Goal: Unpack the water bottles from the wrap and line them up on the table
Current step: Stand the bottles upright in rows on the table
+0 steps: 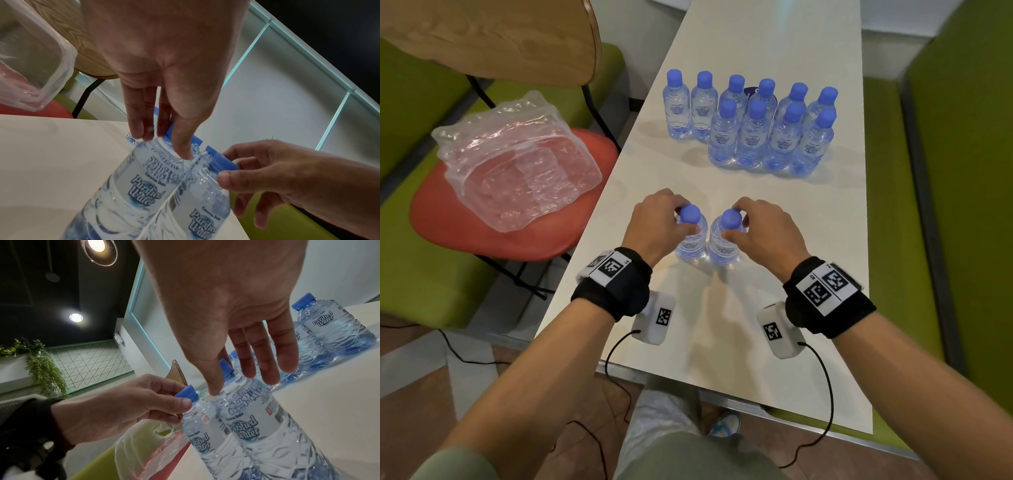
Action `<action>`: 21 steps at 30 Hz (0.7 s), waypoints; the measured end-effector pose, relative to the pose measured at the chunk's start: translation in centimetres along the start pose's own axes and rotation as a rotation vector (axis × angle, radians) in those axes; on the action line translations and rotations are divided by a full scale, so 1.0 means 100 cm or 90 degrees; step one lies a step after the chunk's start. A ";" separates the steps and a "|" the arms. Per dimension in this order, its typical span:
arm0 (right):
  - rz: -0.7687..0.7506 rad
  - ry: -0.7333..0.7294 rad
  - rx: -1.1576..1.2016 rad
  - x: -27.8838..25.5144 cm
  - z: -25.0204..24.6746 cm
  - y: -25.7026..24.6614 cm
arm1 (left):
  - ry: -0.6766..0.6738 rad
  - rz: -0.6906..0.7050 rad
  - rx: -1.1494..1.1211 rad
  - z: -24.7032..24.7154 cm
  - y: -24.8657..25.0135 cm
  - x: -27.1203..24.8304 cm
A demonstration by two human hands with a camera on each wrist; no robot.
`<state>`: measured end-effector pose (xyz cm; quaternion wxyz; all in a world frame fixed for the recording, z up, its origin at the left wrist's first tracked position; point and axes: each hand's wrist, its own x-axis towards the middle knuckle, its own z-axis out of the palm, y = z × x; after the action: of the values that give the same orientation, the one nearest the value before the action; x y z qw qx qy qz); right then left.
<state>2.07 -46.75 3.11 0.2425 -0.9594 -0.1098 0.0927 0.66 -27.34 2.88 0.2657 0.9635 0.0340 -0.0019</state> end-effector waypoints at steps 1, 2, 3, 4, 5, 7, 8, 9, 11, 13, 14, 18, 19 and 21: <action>-0.002 -0.001 0.002 0.000 -0.001 0.000 | -0.002 0.003 -0.005 0.000 0.000 0.000; -0.003 -0.003 0.003 0.000 -0.001 0.000 | -0.004 0.008 -0.009 0.000 0.000 0.000; -0.004 -0.006 0.003 0.000 -0.001 0.000 | -0.005 0.014 -0.013 0.000 -0.001 0.001; -0.005 -0.012 0.003 0.001 -0.001 -0.001 | -0.008 0.018 -0.016 0.000 -0.002 0.001; -0.006 -0.019 0.002 0.002 0.001 0.000 | -0.010 0.020 -0.020 0.000 -0.002 0.001; -0.006 -0.031 0.009 0.008 0.004 -0.001 | -0.013 0.021 -0.027 0.002 -0.003 0.004; -0.003 -0.034 0.016 0.012 0.004 -0.002 | -0.014 0.020 -0.024 0.003 -0.003 0.007; -0.001 -0.034 0.023 0.018 0.004 -0.003 | -0.010 0.015 -0.019 0.002 -0.003 0.011; -0.006 -0.030 0.030 0.033 0.003 -0.008 | -0.002 -0.001 -0.021 -0.001 -0.004 0.023; -0.015 -0.031 0.032 0.050 0.001 -0.014 | 0.007 -0.012 -0.036 -0.008 -0.007 0.040; -0.020 -0.030 0.031 0.058 0.000 -0.018 | 0.011 -0.016 -0.042 -0.011 -0.009 0.049; -0.030 -0.017 0.032 0.098 -0.001 -0.029 | 0.035 -0.034 -0.038 -0.020 -0.018 0.084; -0.033 -0.014 0.033 0.109 -0.002 -0.032 | 0.044 -0.038 -0.037 -0.022 -0.021 0.093; -0.038 -0.010 0.032 0.133 -0.004 -0.037 | 0.062 -0.044 -0.034 -0.024 -0.027 0.112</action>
<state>14.27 -40.39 3.62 0.2687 -0.9485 -0.1378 0.0959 11.65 -23.03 3.32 0.2894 0.9531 0.0804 0.0369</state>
